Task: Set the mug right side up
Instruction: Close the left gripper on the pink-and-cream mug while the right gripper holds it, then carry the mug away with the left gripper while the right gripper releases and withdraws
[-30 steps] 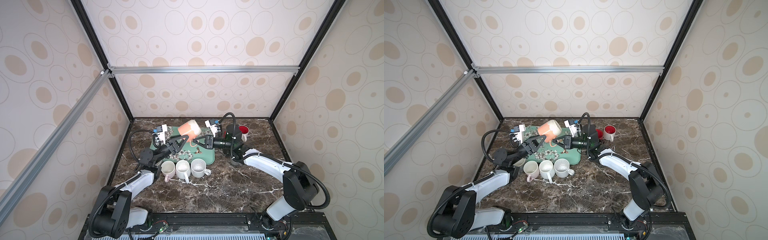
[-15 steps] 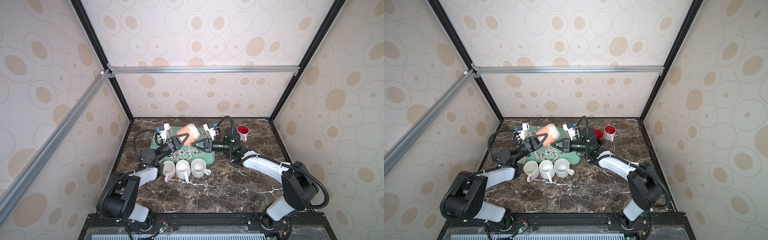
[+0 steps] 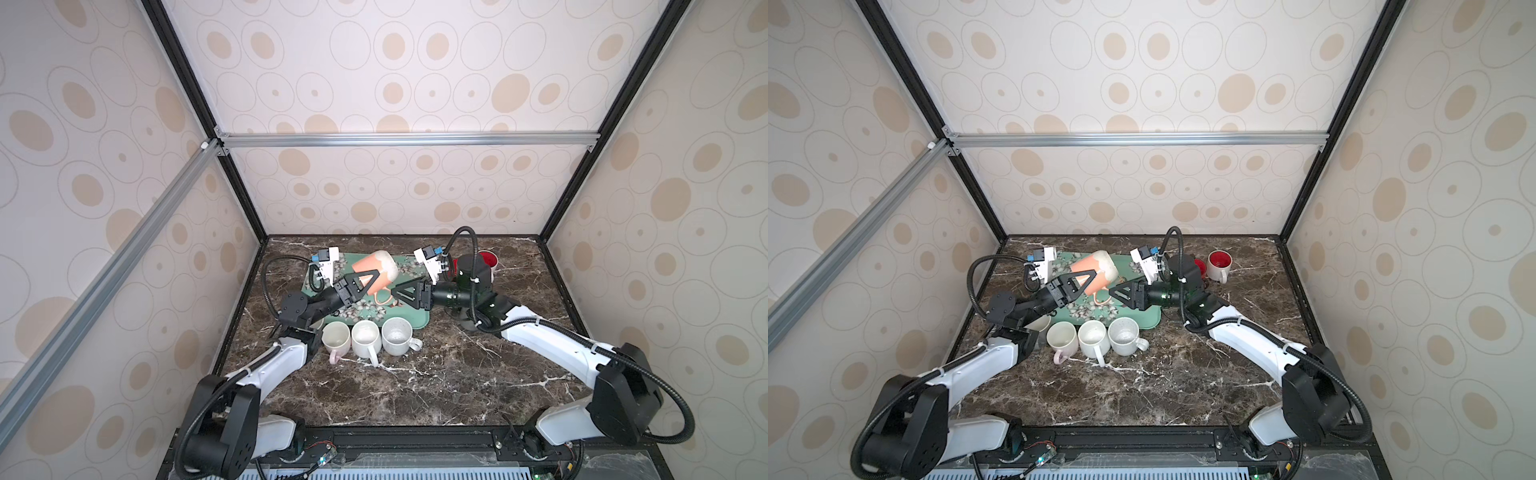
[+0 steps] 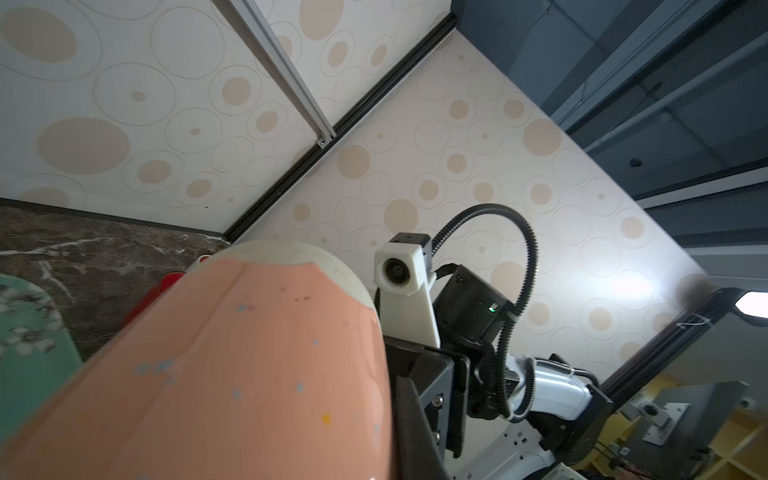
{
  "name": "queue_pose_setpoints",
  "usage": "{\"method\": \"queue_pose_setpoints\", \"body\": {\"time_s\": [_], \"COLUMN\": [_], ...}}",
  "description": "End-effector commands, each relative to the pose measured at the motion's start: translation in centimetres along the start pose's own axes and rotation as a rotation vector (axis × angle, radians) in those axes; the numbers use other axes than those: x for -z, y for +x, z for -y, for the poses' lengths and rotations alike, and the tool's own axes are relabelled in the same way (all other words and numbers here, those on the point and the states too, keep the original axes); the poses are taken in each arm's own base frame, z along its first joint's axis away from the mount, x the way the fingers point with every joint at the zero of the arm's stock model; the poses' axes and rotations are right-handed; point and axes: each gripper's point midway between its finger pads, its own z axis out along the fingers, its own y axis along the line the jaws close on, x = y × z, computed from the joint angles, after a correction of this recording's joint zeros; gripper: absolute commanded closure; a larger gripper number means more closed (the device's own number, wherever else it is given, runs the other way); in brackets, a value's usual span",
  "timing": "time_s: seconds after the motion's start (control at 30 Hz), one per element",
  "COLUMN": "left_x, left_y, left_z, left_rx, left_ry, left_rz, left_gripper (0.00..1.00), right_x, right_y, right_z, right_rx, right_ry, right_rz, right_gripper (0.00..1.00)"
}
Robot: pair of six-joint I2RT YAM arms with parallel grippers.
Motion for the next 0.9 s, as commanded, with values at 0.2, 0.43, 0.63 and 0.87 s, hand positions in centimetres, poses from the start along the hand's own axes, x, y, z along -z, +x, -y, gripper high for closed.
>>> {"method": "queue_pose_setpoints", "body": {"time_s": [0.2,0.43,0.63,0.87], "left_x": [-0.5,-3.0,-6.8,-11.5], "left_y": [-2.2,-0.6,2.7,7.2], "left_z": [-0.3,-0.5,-0.8,-1.3], "left_rx": [-0.280,-0.302,-0.315,-0.377], "left_ry": [-0.265,-0.317,-0.333,-0.359], "left_rz": [-0.038,-0.105,-0.226,-0.377], "left_gripper": [1.00,1.00,1.00,1.00], "right_x": [4.1,8.2,12.9,17.2], "right_y": [0.3,0.2,0.2,1.7], "right_z": [2.2,4.7,7.5,10.3], "right_rx": [0.139,0.172,0.089,-0.088], "right_ry": [0.279,0.524,0.701,0.755], "right_rz": [-0.014,0.005,0.057,0.097], "right_gripper": [0.54,0.52,0.47,0.44]}}
